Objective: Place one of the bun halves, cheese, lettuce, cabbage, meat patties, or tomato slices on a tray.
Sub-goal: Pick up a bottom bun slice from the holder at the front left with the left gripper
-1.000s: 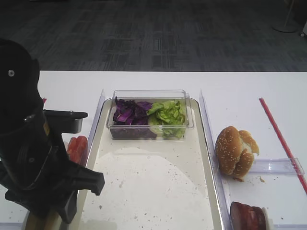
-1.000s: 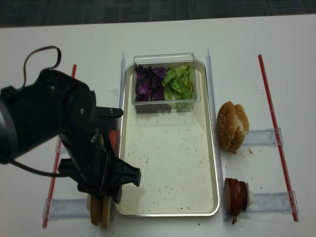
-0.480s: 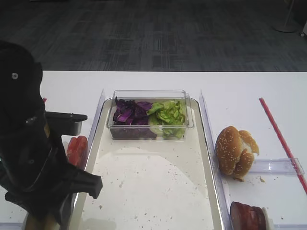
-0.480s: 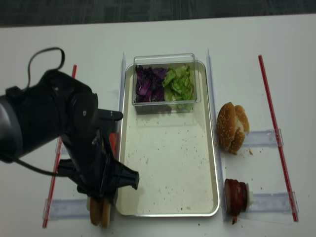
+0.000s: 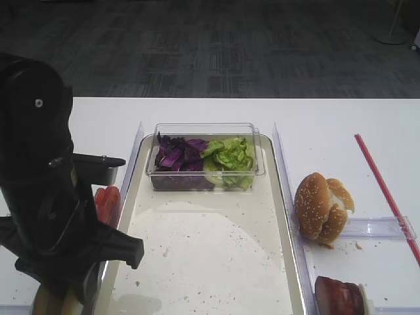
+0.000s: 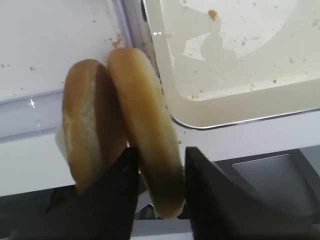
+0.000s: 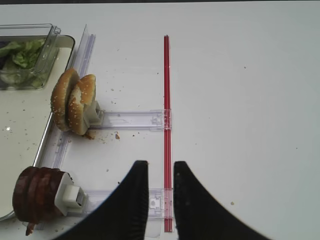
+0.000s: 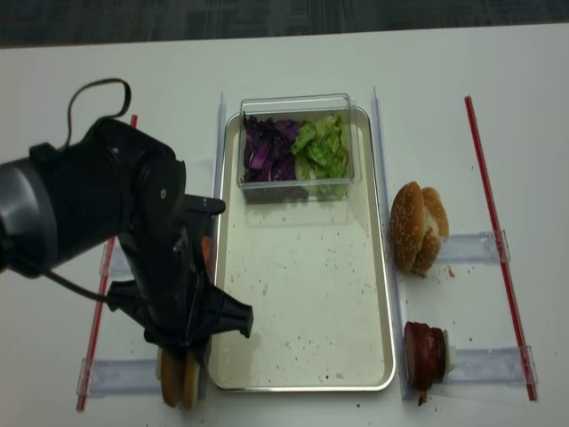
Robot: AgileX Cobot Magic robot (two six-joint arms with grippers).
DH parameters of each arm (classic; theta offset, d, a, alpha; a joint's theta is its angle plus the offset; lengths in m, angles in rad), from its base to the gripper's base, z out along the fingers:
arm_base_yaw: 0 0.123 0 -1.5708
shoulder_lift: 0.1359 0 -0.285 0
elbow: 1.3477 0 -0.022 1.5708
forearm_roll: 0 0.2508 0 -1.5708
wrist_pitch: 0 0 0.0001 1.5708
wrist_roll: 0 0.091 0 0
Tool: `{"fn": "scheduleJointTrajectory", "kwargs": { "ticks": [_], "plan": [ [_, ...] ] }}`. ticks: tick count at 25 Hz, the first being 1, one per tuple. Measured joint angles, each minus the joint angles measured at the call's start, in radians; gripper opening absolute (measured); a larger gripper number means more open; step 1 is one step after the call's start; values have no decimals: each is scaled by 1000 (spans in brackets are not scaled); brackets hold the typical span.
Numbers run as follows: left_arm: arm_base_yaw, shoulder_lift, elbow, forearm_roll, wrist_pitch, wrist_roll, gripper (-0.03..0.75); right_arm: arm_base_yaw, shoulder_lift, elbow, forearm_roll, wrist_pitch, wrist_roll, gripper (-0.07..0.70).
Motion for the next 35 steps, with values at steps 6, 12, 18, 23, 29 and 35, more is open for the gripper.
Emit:
{"fn": "scheduleJointTrajectory", "kwargs": {
  "ticks": [6,12,18,23,29,35],
  "plan": [
    [0,0,-7,6,10,0,186,0,0,0,0,0,0,175],
    [0,0,-7,8,19,0,154,0,0,0,0,0,0,175],
    [0,0,-7,22,31,0,114,0,0,0,0,0,0,175],
    [0,0,-7,22,31,0,114,0,0,0,0,0,0,175],
    [0,0,-14,24,46,0,105,0,0,0,0,0,0,175],
    [0,0,-18,23,52,17,104,0,0,0,0,0,0,175]
  ]
}}
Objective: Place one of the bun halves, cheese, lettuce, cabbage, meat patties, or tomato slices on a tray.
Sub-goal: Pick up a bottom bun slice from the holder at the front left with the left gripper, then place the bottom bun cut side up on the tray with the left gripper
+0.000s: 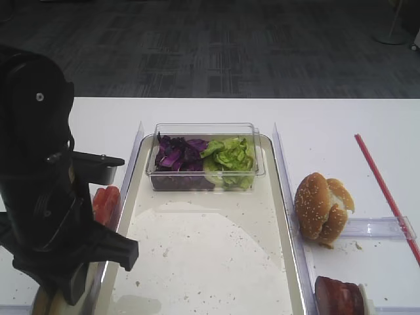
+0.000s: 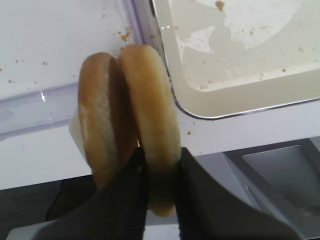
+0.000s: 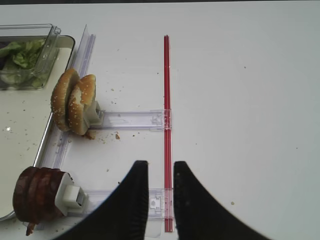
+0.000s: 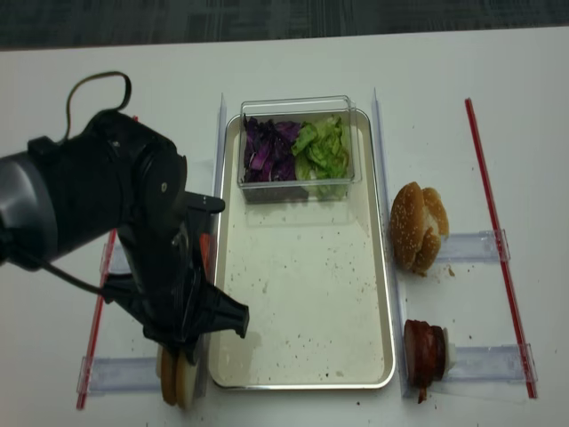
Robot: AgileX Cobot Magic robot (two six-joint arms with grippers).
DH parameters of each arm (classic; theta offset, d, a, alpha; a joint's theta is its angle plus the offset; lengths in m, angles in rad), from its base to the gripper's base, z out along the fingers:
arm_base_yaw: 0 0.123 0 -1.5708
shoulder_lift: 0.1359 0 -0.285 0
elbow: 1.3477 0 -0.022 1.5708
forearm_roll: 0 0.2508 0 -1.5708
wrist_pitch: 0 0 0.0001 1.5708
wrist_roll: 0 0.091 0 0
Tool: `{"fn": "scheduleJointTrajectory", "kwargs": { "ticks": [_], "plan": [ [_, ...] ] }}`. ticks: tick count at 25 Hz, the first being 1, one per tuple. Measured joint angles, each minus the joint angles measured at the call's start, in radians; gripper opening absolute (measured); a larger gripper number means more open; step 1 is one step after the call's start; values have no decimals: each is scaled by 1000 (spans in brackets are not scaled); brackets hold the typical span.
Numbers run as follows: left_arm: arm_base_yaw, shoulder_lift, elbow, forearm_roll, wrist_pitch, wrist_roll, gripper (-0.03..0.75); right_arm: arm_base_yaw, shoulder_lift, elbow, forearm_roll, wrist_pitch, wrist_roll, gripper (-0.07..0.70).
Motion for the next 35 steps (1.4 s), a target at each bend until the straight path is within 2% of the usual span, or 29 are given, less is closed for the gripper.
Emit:
{"fn": "scheduleJointTrajectory", "kwargs": {
  "ticks": [7,16,23,35],
  "plan": [
    [0,0,-79,-4,25,15,103,0,0,0,0,0,0,175],
    [0,0,-211,-14,27,45,103,0,0,0,0,0,0,175],
    [0,0,-246,-43,31,107,102,0,0,0,0,0,0,175],
    [2,0,-246,-168,34,349,102,0,0,0,0,0,0,175]
  ]
}}
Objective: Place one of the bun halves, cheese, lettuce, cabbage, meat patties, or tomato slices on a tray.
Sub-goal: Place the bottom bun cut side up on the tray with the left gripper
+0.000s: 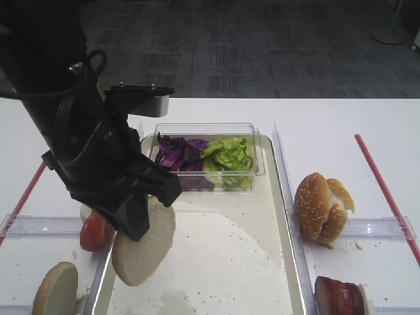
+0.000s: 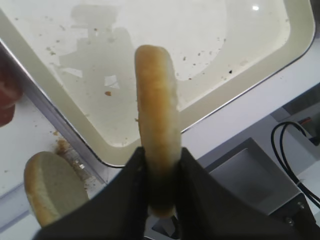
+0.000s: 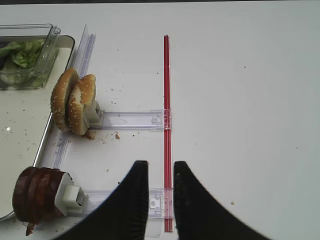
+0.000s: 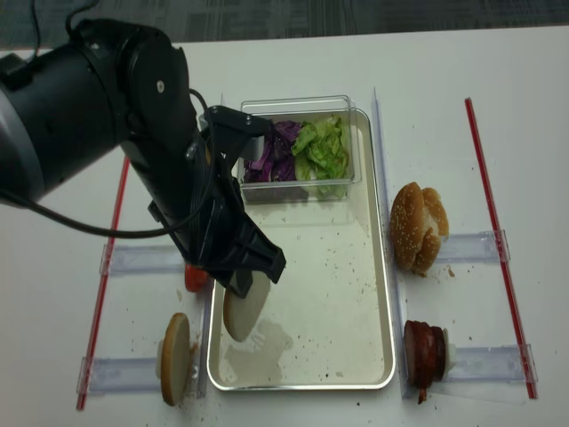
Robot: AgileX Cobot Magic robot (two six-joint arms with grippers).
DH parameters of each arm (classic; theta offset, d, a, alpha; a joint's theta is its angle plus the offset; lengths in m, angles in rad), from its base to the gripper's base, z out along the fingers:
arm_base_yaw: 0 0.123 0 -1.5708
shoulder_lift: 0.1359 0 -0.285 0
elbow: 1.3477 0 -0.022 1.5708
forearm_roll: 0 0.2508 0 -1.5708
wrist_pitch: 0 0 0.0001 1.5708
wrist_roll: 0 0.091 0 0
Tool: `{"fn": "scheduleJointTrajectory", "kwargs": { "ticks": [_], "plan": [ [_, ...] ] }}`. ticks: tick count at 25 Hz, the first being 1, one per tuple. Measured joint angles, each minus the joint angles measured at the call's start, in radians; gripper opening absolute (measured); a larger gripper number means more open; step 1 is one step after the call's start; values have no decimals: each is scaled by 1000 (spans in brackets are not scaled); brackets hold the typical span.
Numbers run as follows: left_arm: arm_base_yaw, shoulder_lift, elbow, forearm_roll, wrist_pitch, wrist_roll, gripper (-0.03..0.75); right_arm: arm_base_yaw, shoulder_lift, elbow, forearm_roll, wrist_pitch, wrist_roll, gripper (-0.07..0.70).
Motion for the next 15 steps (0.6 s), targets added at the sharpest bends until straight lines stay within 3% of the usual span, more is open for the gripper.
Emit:
{"fn": "scheduleJointTrajectory", "kwargs": {
  "ticks": [10,15],
  "plan": [
    [157,57,0,-347,1,300,101,0,0,0,0,0,0,175],
    [202,126,0,-506,-6,442,101,0,0,0,0,0,0,175]
  ]
}}
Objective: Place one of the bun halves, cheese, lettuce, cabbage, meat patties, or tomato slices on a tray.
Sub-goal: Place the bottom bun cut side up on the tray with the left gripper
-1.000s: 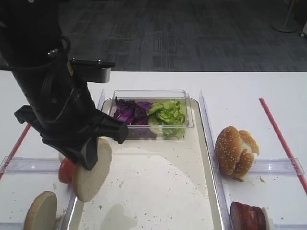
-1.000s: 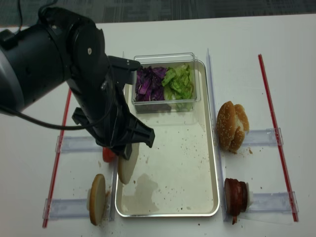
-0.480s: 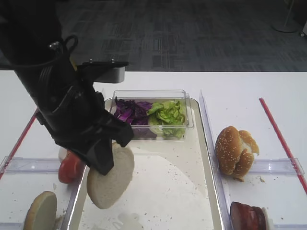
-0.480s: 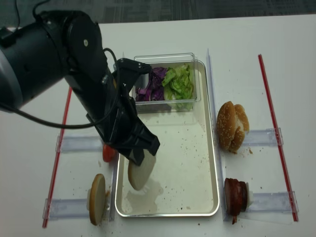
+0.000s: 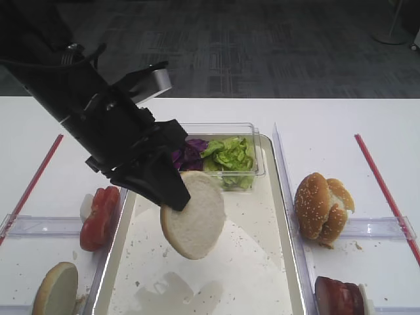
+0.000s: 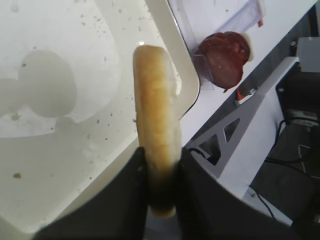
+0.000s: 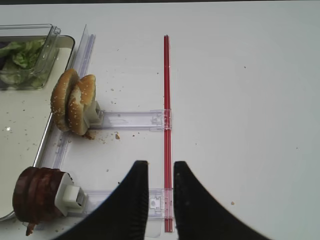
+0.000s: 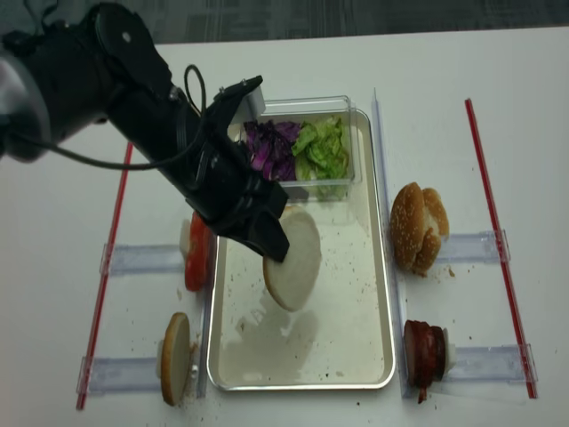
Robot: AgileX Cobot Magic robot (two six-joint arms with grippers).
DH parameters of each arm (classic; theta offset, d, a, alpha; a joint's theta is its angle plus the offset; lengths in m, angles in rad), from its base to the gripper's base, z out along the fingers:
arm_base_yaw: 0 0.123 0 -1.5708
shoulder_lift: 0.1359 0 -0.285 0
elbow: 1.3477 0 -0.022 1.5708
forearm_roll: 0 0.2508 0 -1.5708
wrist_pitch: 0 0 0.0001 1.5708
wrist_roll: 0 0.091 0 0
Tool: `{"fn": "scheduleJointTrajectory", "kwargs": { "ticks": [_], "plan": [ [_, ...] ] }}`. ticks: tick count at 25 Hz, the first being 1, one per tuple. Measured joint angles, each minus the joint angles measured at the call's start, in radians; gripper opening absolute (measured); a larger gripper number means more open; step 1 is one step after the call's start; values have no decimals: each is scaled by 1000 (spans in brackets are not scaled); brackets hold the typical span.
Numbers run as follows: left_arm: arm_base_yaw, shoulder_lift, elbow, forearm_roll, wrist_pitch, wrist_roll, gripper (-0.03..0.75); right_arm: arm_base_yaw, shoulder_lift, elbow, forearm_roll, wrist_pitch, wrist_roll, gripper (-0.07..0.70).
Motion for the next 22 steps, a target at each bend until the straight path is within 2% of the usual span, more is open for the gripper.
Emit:
{"fn": "scheduleJointTrajectory", "kwargs": {
  "ticks": [12,22],
  "plan": [
    [19,104,0,-37,-7,133,101,0,0,0,0,0,0,175],
    [94,193,0,-140,-18,204,101,0,0,0,0,0,0,175]
  ]
}}
